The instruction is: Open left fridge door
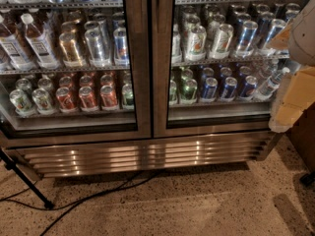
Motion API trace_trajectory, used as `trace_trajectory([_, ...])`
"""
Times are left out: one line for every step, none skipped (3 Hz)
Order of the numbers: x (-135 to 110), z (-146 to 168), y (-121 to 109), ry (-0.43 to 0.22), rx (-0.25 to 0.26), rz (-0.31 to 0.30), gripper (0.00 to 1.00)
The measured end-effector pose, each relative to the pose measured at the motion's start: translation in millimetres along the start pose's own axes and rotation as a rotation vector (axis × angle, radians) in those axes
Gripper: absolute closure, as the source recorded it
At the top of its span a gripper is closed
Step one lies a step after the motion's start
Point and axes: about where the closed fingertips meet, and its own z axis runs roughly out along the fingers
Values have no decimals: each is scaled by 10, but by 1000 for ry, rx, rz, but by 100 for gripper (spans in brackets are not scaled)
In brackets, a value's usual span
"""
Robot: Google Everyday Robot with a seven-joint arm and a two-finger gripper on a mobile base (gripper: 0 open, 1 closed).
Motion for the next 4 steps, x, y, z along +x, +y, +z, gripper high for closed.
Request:
trace_trajectory([-1, 0, 0, 0, 0, 0, 0])
trace_trajectory([-94, -58, 75, -10, 33, -67, 0])
trace_trajectory([-225, 37, -151, -156, 85, -87, 0])
trace_trajectory([-571, 149, -471, -389, 90, -82, 0])
